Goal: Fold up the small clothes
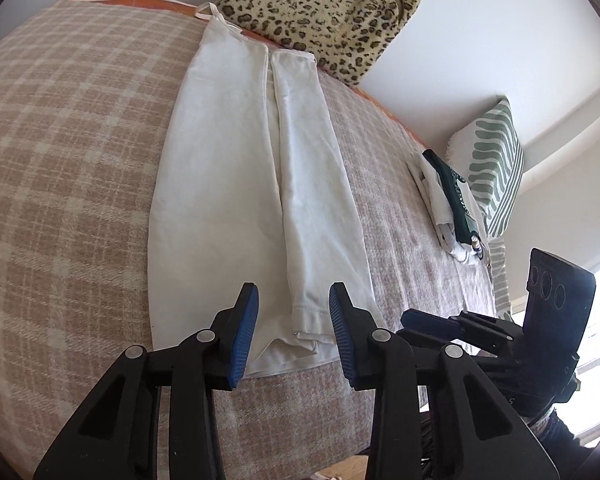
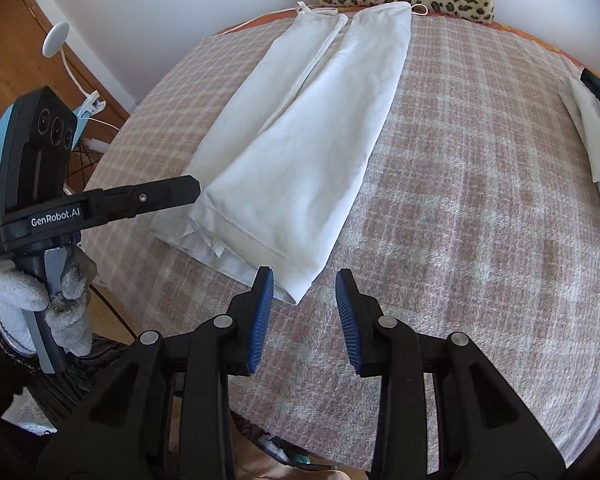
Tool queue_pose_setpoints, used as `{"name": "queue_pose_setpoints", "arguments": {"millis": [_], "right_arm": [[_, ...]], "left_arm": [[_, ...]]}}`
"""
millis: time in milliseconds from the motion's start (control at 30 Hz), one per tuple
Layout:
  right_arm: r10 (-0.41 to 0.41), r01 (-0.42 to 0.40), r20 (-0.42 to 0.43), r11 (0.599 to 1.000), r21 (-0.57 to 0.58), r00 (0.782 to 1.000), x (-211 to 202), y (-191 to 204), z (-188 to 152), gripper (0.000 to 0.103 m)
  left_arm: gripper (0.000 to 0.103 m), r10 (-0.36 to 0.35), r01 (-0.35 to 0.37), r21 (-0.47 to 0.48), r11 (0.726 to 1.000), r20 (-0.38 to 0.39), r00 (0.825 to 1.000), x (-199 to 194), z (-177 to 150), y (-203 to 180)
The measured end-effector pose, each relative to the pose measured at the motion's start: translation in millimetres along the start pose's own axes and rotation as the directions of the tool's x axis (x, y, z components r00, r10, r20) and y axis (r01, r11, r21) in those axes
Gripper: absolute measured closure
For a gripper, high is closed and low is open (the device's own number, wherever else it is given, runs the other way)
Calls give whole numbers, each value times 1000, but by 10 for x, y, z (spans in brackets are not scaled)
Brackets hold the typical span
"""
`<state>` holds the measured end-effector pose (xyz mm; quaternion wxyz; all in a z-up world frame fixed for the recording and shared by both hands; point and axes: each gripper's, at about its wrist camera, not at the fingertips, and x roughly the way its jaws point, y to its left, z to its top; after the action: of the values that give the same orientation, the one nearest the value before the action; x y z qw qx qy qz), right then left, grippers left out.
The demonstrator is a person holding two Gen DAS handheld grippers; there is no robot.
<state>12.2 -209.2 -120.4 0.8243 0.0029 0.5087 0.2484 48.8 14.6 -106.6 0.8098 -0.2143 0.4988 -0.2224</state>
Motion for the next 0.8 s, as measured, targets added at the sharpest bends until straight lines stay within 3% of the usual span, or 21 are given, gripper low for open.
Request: {"name": "queue_pose_setpoints", "arguments": {"millis": [233,533,600,633,667,800], "right_arm": [[-90,89,1,988,-127,996,148,251,-129,69],[-191,195,45,967,-163,981,223,336,-101,70],[-191,195,41,965,-175,981,245,364,-120,79],[-197,201,45,962,-183,979,248,378,-128,90],[-202,208,54,960,-186,978,228,399,-159,95],[-194,208,96,963,-170,976,118,405,-193,100]], "left_arm": [[76,-7,7,-11,1000,-6,1000,42,13,10],[85,-8,8,7,1000,-33,999,121,-24,-14],[92,-13,13,11,1000,-36,999,138,-40,-18],[94,-12,12,17,1000,-35,999,142,-47,-26],[96,-7,8,24,1000,-29,1000,139,-55,-33],[99,-34,35,12,999,-21,999,114,-72,-53]]}}
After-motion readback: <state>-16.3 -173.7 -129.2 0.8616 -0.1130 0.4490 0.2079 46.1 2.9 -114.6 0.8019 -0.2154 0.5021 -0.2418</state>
